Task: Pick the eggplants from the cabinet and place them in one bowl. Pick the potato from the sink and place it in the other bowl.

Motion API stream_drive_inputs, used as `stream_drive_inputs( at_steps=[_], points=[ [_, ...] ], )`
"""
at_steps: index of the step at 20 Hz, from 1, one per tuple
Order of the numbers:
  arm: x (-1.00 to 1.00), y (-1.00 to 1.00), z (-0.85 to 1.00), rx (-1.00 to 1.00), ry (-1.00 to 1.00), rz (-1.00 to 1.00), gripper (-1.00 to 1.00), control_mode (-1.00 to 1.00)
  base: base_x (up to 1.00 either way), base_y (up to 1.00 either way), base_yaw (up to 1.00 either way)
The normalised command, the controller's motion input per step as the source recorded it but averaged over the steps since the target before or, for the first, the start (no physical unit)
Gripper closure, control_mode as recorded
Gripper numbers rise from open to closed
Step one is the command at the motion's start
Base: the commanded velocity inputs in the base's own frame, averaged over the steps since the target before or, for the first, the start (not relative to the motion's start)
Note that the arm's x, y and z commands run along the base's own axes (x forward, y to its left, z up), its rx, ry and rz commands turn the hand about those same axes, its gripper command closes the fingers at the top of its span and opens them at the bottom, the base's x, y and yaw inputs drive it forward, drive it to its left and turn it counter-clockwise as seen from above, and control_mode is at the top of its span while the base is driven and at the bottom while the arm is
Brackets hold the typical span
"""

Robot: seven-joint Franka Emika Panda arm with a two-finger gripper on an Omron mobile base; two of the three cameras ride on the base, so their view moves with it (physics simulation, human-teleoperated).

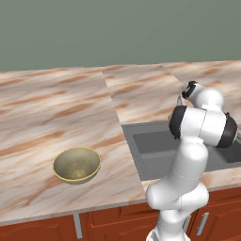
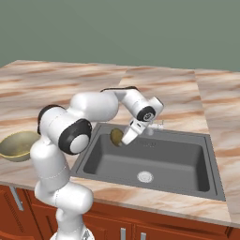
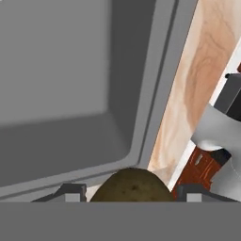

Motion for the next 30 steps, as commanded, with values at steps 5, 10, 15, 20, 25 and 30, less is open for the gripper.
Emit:
stream_drive_inputs(
  at_steps=[5, 10, 15, 20, 25, 30],
  points=[
    [0.00, 0.49, 0.33, 0.00, -0.07, -0.05, 1.00, -1.00, 0.00, 0.00, 0.00],
    [0.01, 0.42, 0.36, 0.00, -0.06, -0.02, 1.00, -1.00, 0.00, 0.00, 0.00],
    [0.00, 0.40, 0.38, 0.00, -0.07, -0.01, 1.00, -1.00, 0.00, 0.00, 0.00],
    [-0.02, 0.41, 0.25, 0.00, -0.09, 0.00, 1.00, -1.00, 0.00, 0.00, 0.00],
    [-0.06, 0.43, 0.04, 0.00, -0.11, 0.00, 1.00, -1.00, 0.00, 0.00, 0.00],
    [0.00, 0.42, 0.02, 0.00, -0.11, 0.00, 1.00, -1.00, 0.00, 0.00, 0.00]
  ],
)
